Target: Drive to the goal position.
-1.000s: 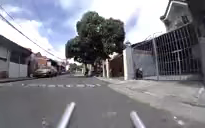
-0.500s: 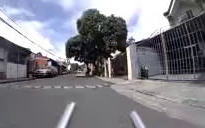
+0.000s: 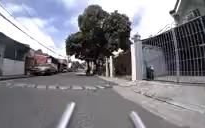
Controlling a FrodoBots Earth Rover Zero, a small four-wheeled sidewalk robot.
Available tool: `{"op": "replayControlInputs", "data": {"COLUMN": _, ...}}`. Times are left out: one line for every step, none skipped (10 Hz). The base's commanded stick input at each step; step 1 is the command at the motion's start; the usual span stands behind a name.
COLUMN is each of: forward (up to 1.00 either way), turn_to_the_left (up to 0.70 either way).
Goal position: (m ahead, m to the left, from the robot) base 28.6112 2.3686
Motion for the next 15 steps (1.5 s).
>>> {"op": "replayControlInputs", "data": {"forward": 1.00, "turn_to_the_left": 0.00}}
{"op": "replayControlInputs", "data": {"forward": 1.00, "turn_to_the_left": 0.00}}
{"op": "replayControlInputs", "data": {"forward": 1.00, "turn_to_the_left": 0.00}}
{"op": "replayControlInputs", "data": {"forward": 1.00, "turn_to_the_left": 0.00}}
{"op": "replayControlInputs", "data": {"forward": 0.96, "turn_to_the_left": 0.00}}
{"op": "replayControlInputs", "data": {"forward": 0.85, "turn_to_the_left": 0.00}}
{"op": "replayControlInputs", "data": {"forward": 0.85, "turn_to_the_left": 0.00}}
{"op": "replayControlInputs", "data": {"forward": 0.85, "turn_to_the_left": 0.00}}
{"op": "replayControlInputs", "data": {"forward": 0.85, "turn_to_the_left": 0.00}}
{"op": "replayControlInputs", "data": {"forward": 0.85, "turn_to_the_left": 0.00}}
{"op": "replayControlInputs", "data": {"forward": 0.85, "turn_to_the_left": 0.00}}
{"op": "replayControlInputs", "data": {"forward": 0.85, "turn_to_the_left": 0.00}}
{"op": "replayControlInputs", "data": {"forward": 0.85, "turn_to_the_left": 0.00}}
{"op": "replayControlInputs", "data": {"forward": 0.85, "turn_to_the_left": 0.00}}
{"op": "replayControlInputs", "data": {"forward": 0.85, "turn_to_the_left": 0.00}}
